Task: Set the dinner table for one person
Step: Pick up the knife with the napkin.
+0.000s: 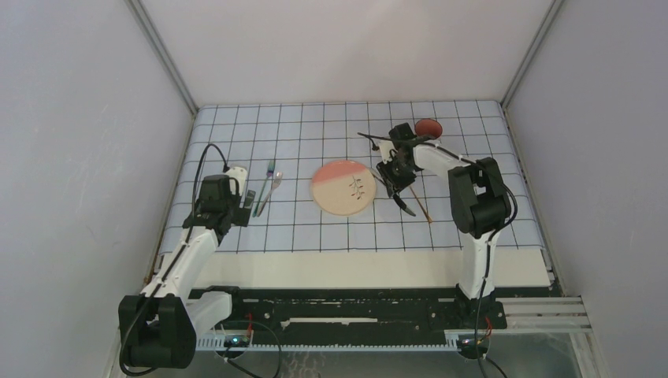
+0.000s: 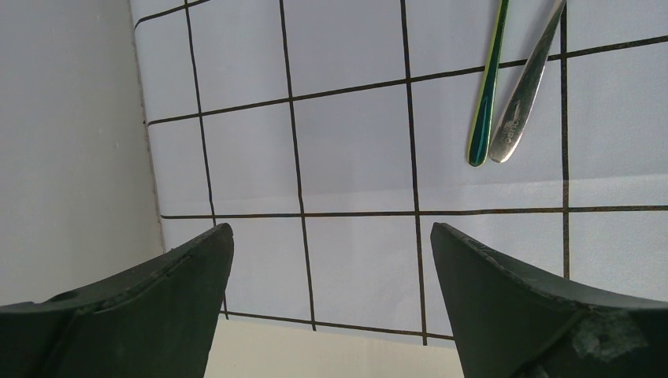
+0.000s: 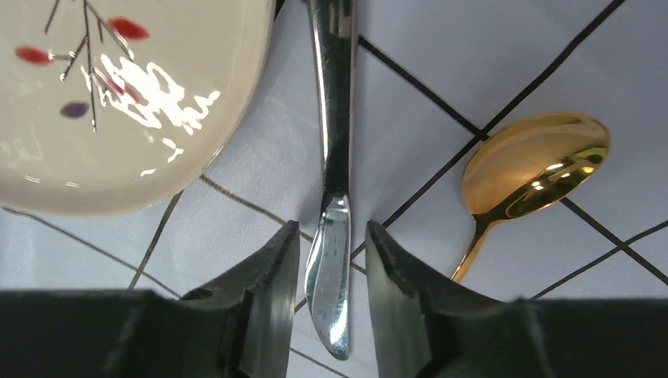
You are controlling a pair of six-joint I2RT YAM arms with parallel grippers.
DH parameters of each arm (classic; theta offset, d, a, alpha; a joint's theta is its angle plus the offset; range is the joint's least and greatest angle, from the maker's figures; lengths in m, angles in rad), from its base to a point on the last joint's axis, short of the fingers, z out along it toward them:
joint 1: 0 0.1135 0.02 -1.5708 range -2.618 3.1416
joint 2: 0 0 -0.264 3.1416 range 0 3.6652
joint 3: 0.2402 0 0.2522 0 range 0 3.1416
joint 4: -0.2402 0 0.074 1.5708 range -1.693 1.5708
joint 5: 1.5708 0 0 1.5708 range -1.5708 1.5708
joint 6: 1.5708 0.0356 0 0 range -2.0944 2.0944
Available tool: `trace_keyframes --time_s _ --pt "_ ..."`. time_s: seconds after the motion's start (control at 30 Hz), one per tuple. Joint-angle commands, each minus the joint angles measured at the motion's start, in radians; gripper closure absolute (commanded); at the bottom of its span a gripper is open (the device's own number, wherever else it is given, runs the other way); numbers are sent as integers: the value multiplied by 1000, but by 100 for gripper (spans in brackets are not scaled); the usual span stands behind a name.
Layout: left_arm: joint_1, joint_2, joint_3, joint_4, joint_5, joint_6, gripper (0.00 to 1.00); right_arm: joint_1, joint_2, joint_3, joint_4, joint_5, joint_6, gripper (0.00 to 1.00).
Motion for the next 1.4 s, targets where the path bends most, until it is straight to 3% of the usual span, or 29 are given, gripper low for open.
trace_keyframes --time_s 0.0,0.2,0.43,0.8,1.0,1.13,1.37 --pt "6 -10 -21 30 5 11 0 3 2 -3 -11 -3 17 53" --pt "7 -14 -11 18 15 10 0 20 -6 -59 -31 5 -1 49" --pt "7 -21 -4 12 14 13 0 54 -32 -82 -90 14 0 53" --pt "6 -45 -13 3 13 18 0 46 -45 -127 -128 -2 0 100" --pt "6 -52 -19 3 16 16 0 43 -64 -136 -139 -9 7 99" --pt "6 -53 -23 3 16 20 0 46 -64 -141 -132 -24 11 72" --pt "6 -62 -23 -6 13 23 0 66 -32 -120 -119 -23 4 61"
